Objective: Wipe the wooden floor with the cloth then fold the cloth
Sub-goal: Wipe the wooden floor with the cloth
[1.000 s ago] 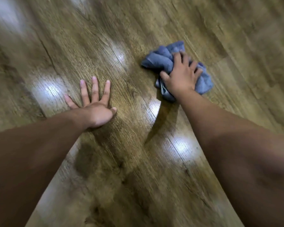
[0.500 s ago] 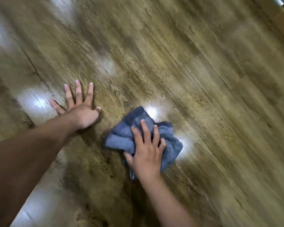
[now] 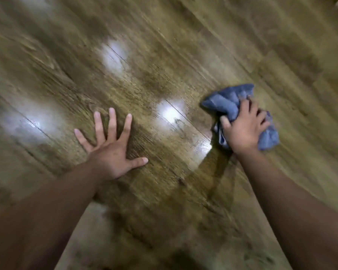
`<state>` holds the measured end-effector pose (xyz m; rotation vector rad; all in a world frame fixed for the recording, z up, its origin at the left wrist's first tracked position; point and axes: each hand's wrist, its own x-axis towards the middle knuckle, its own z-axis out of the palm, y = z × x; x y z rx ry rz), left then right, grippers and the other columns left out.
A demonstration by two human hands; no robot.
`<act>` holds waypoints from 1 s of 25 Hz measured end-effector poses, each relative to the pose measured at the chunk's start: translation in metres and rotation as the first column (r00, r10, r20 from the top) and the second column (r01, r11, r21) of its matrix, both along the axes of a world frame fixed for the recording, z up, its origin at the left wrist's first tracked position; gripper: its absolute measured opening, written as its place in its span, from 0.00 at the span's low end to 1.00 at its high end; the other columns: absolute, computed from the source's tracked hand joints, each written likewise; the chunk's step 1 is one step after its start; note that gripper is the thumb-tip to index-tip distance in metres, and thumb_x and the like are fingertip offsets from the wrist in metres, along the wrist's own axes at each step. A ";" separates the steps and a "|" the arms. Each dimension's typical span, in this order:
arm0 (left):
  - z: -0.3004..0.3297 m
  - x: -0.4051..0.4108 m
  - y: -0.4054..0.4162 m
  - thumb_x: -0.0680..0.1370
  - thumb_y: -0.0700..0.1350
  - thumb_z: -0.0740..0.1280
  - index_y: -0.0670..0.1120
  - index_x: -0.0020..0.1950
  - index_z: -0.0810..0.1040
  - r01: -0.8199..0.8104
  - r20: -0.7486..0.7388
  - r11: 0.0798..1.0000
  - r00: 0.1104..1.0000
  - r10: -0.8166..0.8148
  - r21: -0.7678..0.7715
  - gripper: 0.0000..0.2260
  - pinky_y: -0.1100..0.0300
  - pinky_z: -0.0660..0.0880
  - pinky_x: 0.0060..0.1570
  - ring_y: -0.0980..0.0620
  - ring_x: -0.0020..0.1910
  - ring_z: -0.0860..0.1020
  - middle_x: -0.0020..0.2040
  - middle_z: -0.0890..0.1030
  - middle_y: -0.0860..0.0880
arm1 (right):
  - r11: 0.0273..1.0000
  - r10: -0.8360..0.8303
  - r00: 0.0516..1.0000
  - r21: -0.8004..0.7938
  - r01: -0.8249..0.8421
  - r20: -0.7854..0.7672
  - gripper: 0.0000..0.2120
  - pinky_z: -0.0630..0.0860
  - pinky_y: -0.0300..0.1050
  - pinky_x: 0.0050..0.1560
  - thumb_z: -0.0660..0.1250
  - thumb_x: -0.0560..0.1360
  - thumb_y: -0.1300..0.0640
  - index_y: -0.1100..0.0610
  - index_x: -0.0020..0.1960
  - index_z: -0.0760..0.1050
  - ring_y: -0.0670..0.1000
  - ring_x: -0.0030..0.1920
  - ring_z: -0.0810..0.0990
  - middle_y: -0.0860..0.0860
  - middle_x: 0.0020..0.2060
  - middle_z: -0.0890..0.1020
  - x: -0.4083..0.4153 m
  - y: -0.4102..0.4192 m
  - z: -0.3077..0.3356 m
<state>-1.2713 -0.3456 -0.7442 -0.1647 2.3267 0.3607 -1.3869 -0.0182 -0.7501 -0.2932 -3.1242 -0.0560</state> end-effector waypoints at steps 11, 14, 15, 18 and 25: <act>0.003 -0.004 0.003 0.62 0.81 0.60 0.67 0.71 0.20 -0.029 0.022 0.999 0.999 0.029 0.013 0.57 0.23 0.29 0.61 0.47 0.64 0.12 0.68 0.13 0.55 | 0.934 0.346 0.934 -0.123 -0.334 0.086 0.43 0.63 0.66 0.63 0.74 0.62 0.38 0.46 0.73 0.65 0.65 0.73 0.60 0.49 0.77 0.61 0.117 -0.094 0.003; -0.001 -0.004 0.003 0.62 0.82 0.61 0.67 0.71 0.21 -0.033 -0.013 0.999 0.999 0.033 0.003 0.57 0.24 0.26 0.59 0.48 0.62 0.11 0.68 0.13 0.56 | 0.900 0.432 0.896 -0.115 -0.421 0.101 0.43 0.60 0.61 0.63 0.70 0.61 0.35 0.44 0.74 0.64 0.64 0.75 0.59 0.47 0.79 0.59 0.196 -0.081 0.002; -0.001 -0.003 0.003 0.62 0.82 0.61 0.68 0.71 0.21 -0.039 -0.025 0.999 0.999 0.039 0.005 0.57 0.25 0.25 0.59 0.49 0.61 0.10 0.67 0.13 0.56 | 0.880 0.470 0.876 -0.130 -0.456 0.110 0.43 0.60 0.61 0.63 0.68 0.62 0.35 0.43 0.75 0.63 0.62 0.77 0.57 0.46 0.79 0.58 0.216 -0.072 0.002; -0.006 -0.001 0.005 0.62 0.81 0.60 0.68 0.70 0.21 -0.060 -0.061 0.998 0.996 0.060 0.001 0.55 0.24 0.26 0.60 0.49 0.61 0.10 0.67 0.12 0.56 | 0.865 0.489 0.867 -0.184 -0.467 0.099 0.44 0.62 0.60 0.65 0.68 0.62 0.35 0.44 0.77 0.63 0.59 0.78 0.57 0.47 0.79 0.59 0.231 -0.057 0.006; -0.011 -0.001 0.014 0.73 0.73 0.47 0.65 0.78 0.57 -0.146 -0.434 0.988 0.894 0.110 -0.051 0.33 0.25 0.37 0.69 0.40 0.80 0.43 0.82 0.50 0.46 | 0.857 0.502 0.864 -0.155 -0.491 0.043 0.43 0.61 0.61 0.62 0.67 0.60 0.31 0.43 0.73 0.68 0.60 0.75 0.63 0.48 0.77 0.64 0.207 -0.052 -0.005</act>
